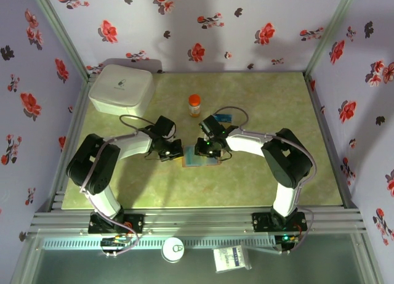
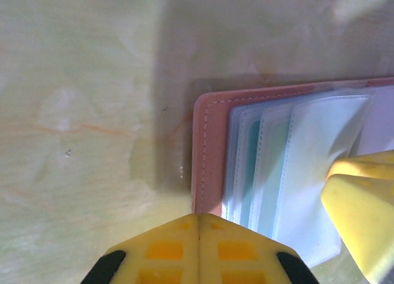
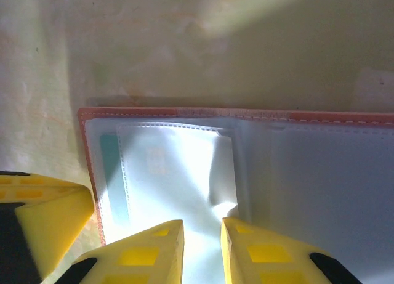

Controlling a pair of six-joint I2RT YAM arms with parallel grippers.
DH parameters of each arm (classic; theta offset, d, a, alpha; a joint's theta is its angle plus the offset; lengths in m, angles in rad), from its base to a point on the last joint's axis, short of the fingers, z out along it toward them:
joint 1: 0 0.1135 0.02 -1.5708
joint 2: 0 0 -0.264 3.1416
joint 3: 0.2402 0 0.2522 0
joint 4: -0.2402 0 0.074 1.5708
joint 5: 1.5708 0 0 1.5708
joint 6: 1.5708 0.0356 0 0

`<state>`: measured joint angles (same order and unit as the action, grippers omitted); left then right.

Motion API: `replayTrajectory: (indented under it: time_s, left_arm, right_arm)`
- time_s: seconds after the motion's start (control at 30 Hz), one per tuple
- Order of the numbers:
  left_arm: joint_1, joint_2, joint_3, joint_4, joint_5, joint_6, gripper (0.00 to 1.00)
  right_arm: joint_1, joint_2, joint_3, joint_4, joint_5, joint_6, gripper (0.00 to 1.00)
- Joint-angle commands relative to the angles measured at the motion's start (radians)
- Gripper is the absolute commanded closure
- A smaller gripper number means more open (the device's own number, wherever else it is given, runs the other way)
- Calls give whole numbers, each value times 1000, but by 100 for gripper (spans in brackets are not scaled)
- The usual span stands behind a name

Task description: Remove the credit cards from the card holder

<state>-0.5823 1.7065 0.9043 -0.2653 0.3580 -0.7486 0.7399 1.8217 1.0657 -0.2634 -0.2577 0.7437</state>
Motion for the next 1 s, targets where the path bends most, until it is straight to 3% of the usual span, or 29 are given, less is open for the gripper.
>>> replayTrajectory:
  time_s: [0.0, 0.2, 0.6, 0.97]
  left_arm:
    - [5, -54, 24, -25, -9, -8, 100]
    - [4, -84, 43, 2, 30, -55, 93]
    - [-33, 0, 65, 88, 87, -130, 80]
    - [-47, 41, 70, 86, 76, -139, 76]
  right_arm:
    - [3, -14, -2, -19, 30, -17, 77]
    - [-7, -17, -33, 40, 5, -11, 76]
    - [-66, -33, -164, 251, -115, 57, 77]
    - [-104, -45, -236, 355, -179, 80, 77]
